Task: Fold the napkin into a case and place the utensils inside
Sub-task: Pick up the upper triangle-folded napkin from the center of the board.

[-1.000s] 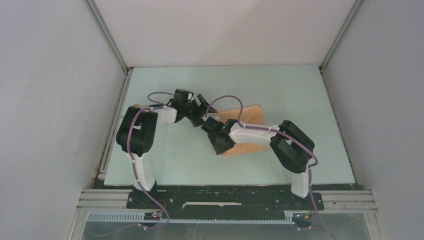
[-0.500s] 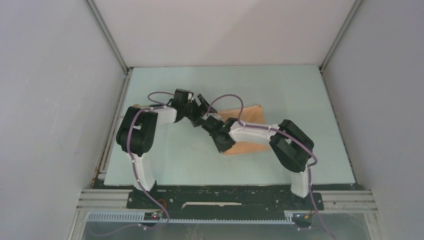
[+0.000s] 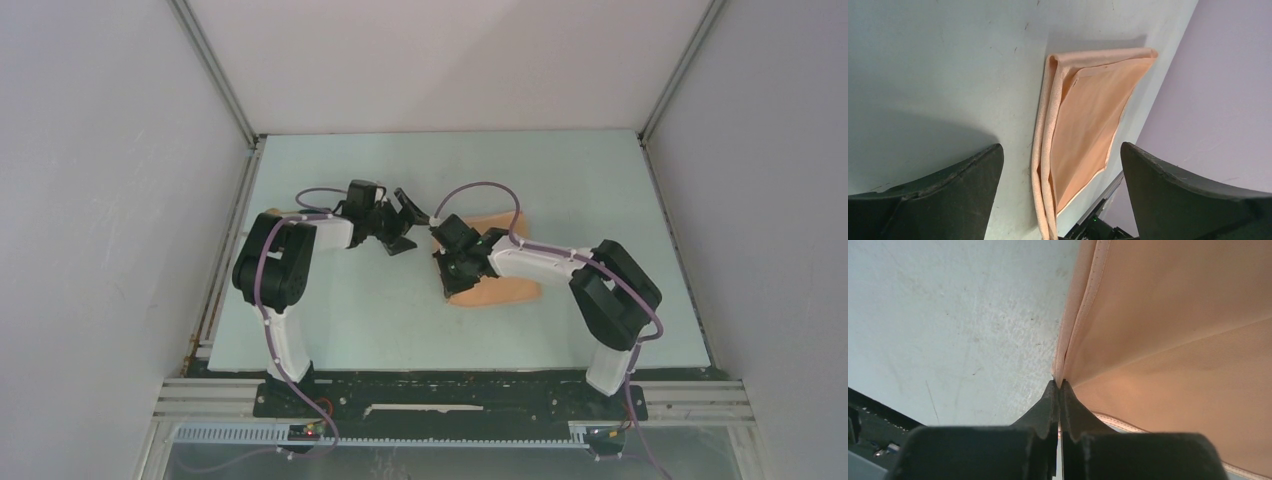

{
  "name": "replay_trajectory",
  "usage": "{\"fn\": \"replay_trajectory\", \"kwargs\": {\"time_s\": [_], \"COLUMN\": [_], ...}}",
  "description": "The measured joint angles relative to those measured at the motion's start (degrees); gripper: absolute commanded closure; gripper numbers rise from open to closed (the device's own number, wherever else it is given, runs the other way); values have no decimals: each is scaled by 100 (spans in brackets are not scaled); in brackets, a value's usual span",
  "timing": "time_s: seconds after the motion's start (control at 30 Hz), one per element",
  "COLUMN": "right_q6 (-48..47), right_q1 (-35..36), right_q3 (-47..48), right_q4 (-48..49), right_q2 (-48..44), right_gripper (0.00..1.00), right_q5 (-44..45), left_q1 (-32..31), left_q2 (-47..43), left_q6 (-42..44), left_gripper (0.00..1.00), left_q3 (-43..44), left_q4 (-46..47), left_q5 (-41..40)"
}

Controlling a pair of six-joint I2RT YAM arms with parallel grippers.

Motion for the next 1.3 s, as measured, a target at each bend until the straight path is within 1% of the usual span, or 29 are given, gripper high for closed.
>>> {"fn": "replay_trajectory", "kwargs": {"time_s": [0.13,0.33,0.4,0.43,0.7,0.83,0.93,1.03,1.3], "right_q6": [7,7,7,7,9,7,4,4,2], "right_q1": [-151,-260,-295,-310,-396,-426,-446,-446,-450], "right_q3": [-138,-286,-308,-313,-313,-315,-315,-319,-319], "right_q4": [157,256,262,262,264,262,260,256,256], "right_q2": [-133,-291,-358,-385,-581,-645,-664,-695,-706], "right_gripper": [100,100,100,100,100,100,100,100,100], "right_q5": [-243,-413,-450,-452,-490,-507,-514,-516,-544], "left_q1": [-20,-297,-396,-439,-490,-487,-479,-457,-302], "left_q2": [0,153,251,302,380,415,483,588,868], "left_q6": [-146,-452,-522,-542,-568,-570,-566,-560,-470], "left_gripper": [4,23,30,32,36,41,49,53,58], "left_q3": [-96,-142,-142,-142,-142,-142,-87,17,431], "left_q4": [192,704,846,892,973,1012,1025,1014,894], "left_q5": [26,26,26,20,-201,-273,-293,-321,-391]}}
